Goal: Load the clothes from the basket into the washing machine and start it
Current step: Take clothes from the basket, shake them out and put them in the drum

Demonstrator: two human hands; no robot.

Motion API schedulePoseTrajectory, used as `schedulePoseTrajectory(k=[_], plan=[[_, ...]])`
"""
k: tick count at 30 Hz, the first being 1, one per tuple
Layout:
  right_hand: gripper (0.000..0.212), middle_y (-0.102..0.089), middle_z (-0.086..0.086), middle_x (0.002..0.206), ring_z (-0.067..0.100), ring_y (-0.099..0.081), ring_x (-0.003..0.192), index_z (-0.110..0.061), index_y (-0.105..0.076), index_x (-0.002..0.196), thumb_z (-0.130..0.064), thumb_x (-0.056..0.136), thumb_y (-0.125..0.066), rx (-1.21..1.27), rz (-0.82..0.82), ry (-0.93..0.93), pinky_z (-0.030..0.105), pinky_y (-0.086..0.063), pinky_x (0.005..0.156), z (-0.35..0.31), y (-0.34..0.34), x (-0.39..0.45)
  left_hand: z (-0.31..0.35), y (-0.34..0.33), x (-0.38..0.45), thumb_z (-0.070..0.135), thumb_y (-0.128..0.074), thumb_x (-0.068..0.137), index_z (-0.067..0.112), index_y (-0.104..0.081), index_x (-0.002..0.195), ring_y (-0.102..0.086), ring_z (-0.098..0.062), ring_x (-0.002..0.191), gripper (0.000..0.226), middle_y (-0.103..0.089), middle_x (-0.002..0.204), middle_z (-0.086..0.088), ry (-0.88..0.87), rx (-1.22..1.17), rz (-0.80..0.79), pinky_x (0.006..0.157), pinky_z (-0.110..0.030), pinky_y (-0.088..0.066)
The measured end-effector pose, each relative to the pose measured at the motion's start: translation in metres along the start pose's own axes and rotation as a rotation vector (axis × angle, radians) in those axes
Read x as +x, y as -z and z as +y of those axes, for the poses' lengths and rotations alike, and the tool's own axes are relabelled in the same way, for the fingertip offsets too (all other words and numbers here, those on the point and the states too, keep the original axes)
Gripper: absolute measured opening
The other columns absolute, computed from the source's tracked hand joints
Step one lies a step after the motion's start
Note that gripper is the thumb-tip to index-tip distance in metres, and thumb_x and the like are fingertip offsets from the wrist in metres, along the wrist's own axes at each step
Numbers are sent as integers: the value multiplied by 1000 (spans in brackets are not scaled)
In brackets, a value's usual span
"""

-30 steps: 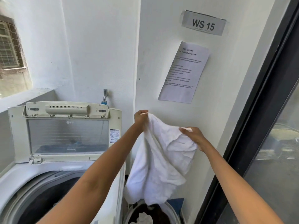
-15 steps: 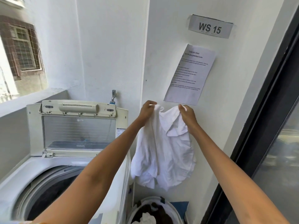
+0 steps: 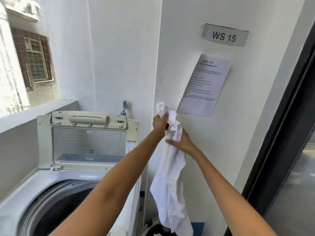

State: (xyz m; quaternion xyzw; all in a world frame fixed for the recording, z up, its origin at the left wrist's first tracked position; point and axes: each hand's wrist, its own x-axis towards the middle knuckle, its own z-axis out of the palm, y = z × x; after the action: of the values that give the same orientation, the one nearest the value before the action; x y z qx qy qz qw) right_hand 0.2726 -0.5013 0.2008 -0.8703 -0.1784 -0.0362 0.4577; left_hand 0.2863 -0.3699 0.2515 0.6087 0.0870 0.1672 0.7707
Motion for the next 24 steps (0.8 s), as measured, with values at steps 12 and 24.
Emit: schedulePoseTrajectory(k=[12, 24], plan=[[12, -65, 6, 90, 21, -60, 91, -15, -63, 83, -23, 77, -57, -49, 107, 29, 29, -41, 74, -24, 43, 27, 21, 65, 18, 39, -68, 84, 14, -28, 143, -57, -27, 110, 75, -57, 124, -13, -276, 881, -256, 95, -36, -47], [124, -18, 3, 156, 21, -24, 143, -15, -1, 151, -52, 64, -80, -227, -228, 14, 35, -28, 114, 2, -14, 26, 17, 50, 13, 23, -64, 89, 12, -60, 83, -63, -31, 85, 13, -61, 80, -9, -107, 61, 6, 59, -37, -59]])
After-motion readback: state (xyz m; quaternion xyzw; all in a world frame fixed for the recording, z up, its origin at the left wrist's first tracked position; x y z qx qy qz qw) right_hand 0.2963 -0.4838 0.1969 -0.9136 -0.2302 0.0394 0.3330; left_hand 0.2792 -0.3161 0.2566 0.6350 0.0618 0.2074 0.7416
